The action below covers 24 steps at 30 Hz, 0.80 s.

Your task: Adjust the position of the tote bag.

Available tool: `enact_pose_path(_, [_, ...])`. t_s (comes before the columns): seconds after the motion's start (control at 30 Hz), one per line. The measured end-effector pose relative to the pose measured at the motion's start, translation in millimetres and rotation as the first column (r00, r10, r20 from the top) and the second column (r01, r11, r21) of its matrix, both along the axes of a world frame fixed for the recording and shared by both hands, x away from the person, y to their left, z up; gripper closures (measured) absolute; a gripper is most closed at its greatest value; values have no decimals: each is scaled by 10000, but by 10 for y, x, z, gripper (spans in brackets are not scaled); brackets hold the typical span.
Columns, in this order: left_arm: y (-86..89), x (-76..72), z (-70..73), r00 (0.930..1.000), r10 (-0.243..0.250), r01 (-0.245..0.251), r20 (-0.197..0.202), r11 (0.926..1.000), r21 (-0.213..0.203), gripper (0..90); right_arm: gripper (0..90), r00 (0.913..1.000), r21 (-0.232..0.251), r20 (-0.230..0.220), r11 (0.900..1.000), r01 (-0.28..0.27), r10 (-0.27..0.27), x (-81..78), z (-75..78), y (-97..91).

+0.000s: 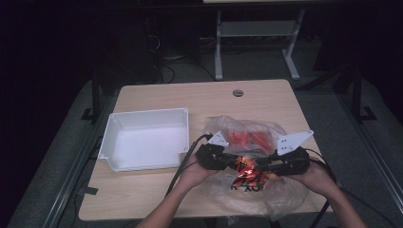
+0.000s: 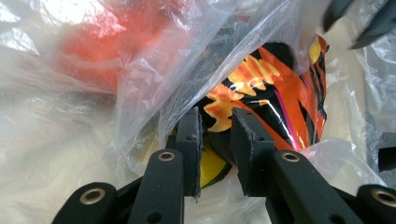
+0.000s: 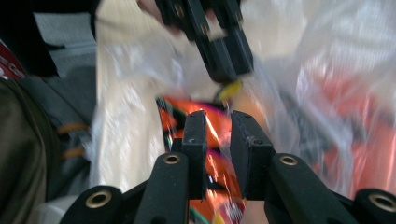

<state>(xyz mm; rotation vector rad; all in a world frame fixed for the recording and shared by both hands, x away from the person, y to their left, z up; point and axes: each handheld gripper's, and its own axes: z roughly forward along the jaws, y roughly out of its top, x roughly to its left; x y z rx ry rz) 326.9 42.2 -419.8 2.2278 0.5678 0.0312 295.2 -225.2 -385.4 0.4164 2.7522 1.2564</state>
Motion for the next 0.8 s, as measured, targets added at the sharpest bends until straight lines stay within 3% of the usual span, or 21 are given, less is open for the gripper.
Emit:
enact_pose_path(0.03, [5,-7,-21,10000,-22,23,-8,10000,88,731,758,9997,-285,-50,9993,228,-229,13,-66,-37])
enact_pose_path(0.23, [10,-30,-72,9999,-59,62,-138,9997,217,723,765,9949,-509,-276,9942,951,-966,23,-202,-237])
enact_pose_path(0.27, [16,-29,-79,9996,-265,269,-121,9991,339,721,765,9940,-501,-299,9933,1040,-1056,22,-216,-270])
enact_pose_path(0.3, [6,-43,-88,9997,-207,210,-145,9995,231,719,765,9928,-492,-345,9923,1132,-1150,16,-225,-299])
enact_pose_path(0.8, [60,-135,-152,9979,-570,588,-312,9965,600,705,739,9861,-915,-297,9828,1604,-1637,-73,-327,-507])
